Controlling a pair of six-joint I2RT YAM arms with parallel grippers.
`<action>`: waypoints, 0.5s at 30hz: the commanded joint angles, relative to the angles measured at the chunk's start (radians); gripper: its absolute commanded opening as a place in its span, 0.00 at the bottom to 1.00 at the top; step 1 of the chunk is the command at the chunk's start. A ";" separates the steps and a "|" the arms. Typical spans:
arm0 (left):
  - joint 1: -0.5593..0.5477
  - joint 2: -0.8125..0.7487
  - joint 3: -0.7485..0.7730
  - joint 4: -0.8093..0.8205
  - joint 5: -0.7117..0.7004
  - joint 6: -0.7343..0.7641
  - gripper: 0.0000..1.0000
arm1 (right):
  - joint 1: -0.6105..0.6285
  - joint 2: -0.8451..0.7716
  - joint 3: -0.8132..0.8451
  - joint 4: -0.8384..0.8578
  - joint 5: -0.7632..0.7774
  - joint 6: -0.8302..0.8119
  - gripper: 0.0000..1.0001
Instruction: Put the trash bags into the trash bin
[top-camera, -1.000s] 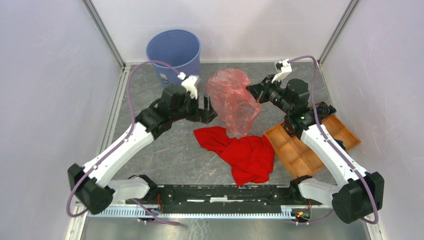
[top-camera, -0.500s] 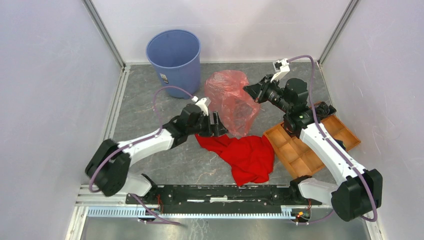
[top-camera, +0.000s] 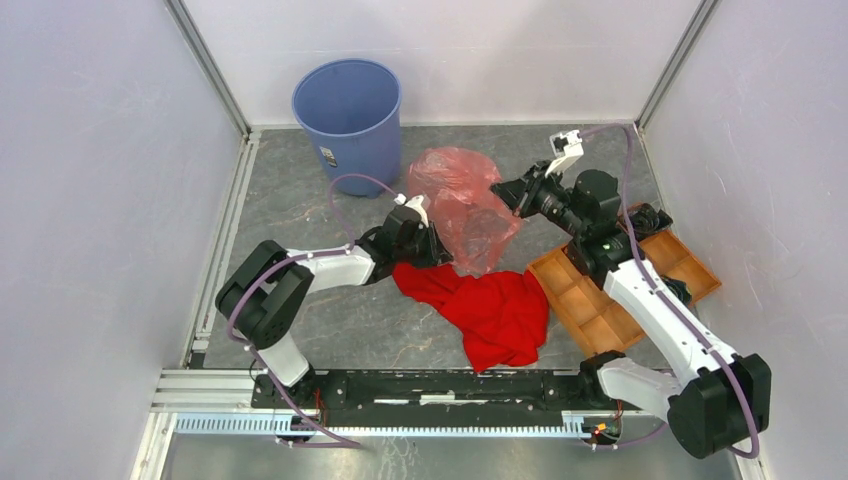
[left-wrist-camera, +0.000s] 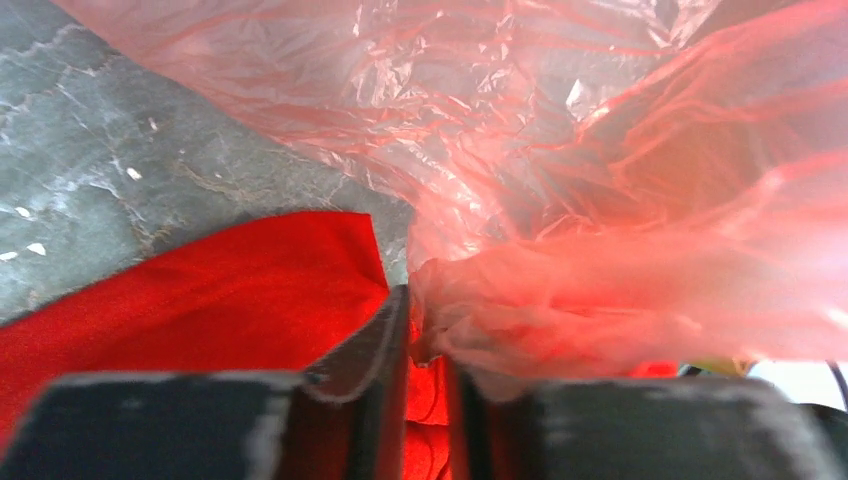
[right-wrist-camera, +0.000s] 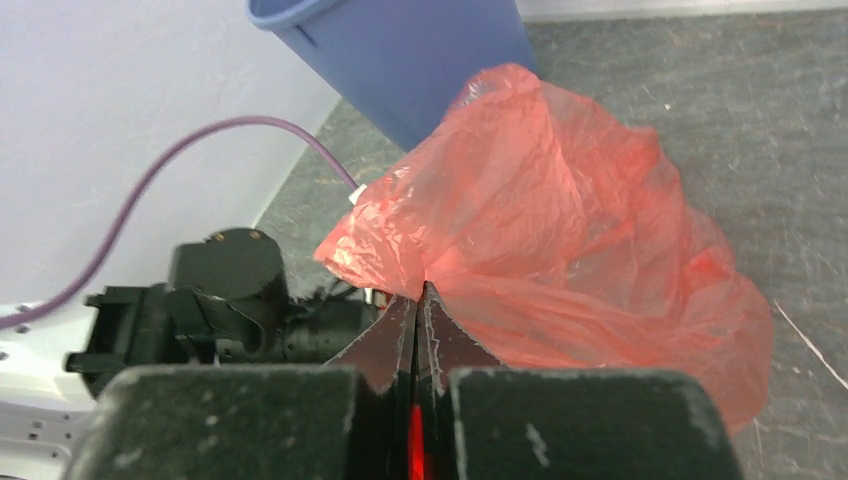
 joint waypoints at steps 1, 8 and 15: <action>0.015 -0.029 0.018 -0.009 -0.086 0.012 0.13 | -0.004 -0.035 -0.053 -0.024 0.040 -0.041 0.00; 0.081 -0.097 0.112 -0.152 -0.154 0.054 0.02 | -0.017 0.013 -0.113 -0.039 0.226 -0.116 0.00; 0.151 -0.061 0.788 -0.543 -0.160 0.149 0.02 | -0.106 0.141 0.352 -0.229 0.196 -0.216 0.00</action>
